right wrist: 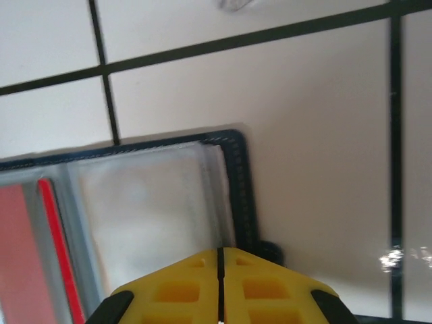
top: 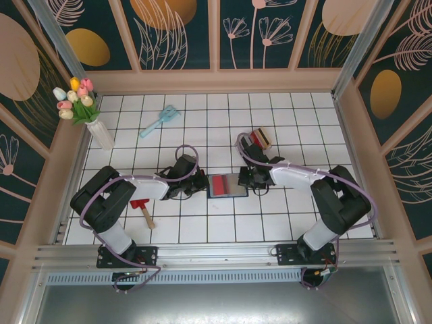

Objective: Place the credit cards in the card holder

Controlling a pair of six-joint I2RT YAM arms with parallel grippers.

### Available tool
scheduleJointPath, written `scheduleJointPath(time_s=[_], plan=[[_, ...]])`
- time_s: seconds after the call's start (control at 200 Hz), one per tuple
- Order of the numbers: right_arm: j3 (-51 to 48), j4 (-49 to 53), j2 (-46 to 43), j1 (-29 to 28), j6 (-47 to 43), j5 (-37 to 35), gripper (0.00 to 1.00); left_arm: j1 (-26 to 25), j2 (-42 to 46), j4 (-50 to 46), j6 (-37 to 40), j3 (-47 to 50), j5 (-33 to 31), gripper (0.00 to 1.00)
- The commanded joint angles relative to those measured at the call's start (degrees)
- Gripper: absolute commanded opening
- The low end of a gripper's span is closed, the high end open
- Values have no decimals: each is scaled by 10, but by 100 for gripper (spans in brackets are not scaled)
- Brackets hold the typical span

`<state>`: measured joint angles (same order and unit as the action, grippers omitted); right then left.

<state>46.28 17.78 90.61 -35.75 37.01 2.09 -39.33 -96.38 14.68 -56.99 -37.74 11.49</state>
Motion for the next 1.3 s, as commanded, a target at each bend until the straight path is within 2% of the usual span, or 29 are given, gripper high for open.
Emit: scheduleJointPath(time_s=[0.0, 0.235, 0.4, 0.515, 0.535, 0.59, 0.671, 0.826, 0.871, 0.976, 1.076, 1.291], plan=[[-36, 68, 6, 30, 13, -56, 10, 1, 4, -44, 13, 0, -23, 0], [-40, 84, -11, 38, -7, -60, 11, 1, 1, -51, 7, 4, -33, 0], [-39, 76, -3, 39, -21, -48, 15, 1, -2, -54, 13, -1, -31, 0], [-38, 98, 8, 40, -4, -74, 15, 1, 0, -57, 14, -2, -35, 0], [-37, 100, 8, 57, -1, -79, 15, 1, 1, -58, 14, -1, -35, 0], [-38, 94, -3, 58, 0, -77, 16, 2, 2, -58, 13, -3, -34, 0], [-39, 70, -27, 66, -7, -33, 22, 0, 6, -58, 13, -1, -33, 0], [-16, 84, -56, 81, -13, -52, 23, 1, 6, -58, 20, -5, -29, 0], [-8, 81, -68, 76, -24, -44, 24, 1, 5, -57, 22, -8, -27, 0], [1, 57, -92, 58, -54, -5, 40, 1, 3, -58, 26, -14, -20, 0], [19, 60, -88, 20, -73, -16, 48, 1, 6, -60, 27, -14, -21, 0], [75, 118, -11, -64, -81, -133, 47, 1, 4, -57, 28, -15, -19, 0]])
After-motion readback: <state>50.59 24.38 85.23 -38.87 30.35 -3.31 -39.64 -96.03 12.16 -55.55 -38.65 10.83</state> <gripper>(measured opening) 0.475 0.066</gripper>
